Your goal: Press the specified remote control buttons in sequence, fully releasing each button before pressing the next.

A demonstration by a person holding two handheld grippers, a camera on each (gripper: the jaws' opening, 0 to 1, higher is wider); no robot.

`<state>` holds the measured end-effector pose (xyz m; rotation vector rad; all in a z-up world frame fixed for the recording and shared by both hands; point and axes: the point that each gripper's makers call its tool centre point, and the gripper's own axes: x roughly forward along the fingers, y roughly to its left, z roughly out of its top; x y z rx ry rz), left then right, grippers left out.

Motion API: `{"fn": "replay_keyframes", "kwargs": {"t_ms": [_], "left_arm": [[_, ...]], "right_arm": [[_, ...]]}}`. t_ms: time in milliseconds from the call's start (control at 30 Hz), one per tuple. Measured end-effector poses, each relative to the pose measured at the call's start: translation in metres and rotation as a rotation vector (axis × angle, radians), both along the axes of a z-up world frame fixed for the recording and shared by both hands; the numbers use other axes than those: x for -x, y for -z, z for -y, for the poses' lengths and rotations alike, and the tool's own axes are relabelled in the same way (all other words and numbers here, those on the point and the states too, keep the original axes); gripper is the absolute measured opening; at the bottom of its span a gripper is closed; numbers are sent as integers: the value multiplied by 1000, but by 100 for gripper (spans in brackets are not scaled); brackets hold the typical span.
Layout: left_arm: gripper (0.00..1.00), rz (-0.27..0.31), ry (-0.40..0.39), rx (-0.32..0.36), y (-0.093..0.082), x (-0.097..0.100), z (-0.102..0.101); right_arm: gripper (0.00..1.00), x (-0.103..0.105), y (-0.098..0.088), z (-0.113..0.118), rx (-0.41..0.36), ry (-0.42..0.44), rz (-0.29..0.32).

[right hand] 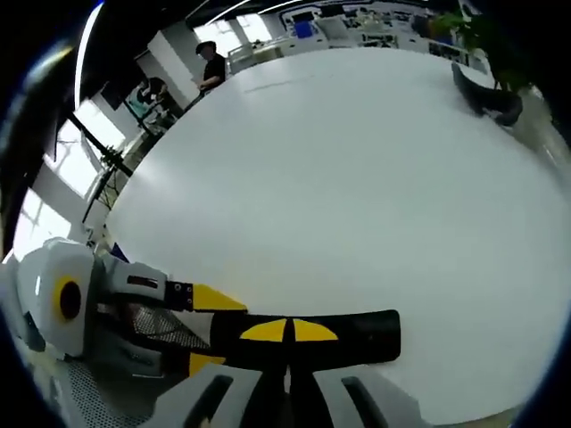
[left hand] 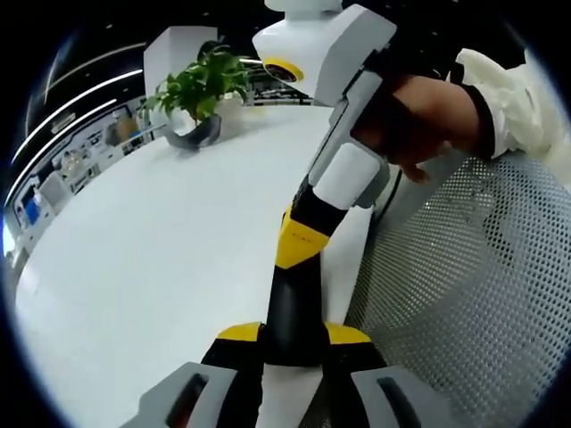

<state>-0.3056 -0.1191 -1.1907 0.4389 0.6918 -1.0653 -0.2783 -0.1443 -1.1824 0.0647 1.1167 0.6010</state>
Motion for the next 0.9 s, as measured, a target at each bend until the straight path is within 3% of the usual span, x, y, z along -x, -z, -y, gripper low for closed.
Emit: {"fn": "replay_keyframes", "kwargs": {"t_ms": [33,200,233,267,400,700,900], "left_arm": [[24,1,-3,-1,0,0,0],[24,-7,-1,-16,0,-1,0],[23,-10,0,-17,0,-1,0],[23,-13,-3,-18,0,-1,0],[23,-14,-6,-30,0,-1,0],[23,-21,8,-38,0,-3,-1],[23,-28,11,-39,1,-4,-1]], "right_arm": [[0,0,0,0,18,-20,23],[0,-3,0,1,6,47,-1],[0,-7,2,9,71,56,36],[0,-5,-1,1,32,32,38],[0,-6,-2,3,60,44,25],[0,-4,0,1,199,-113,65],[0,-1,0,0,181,-166,90]]}}
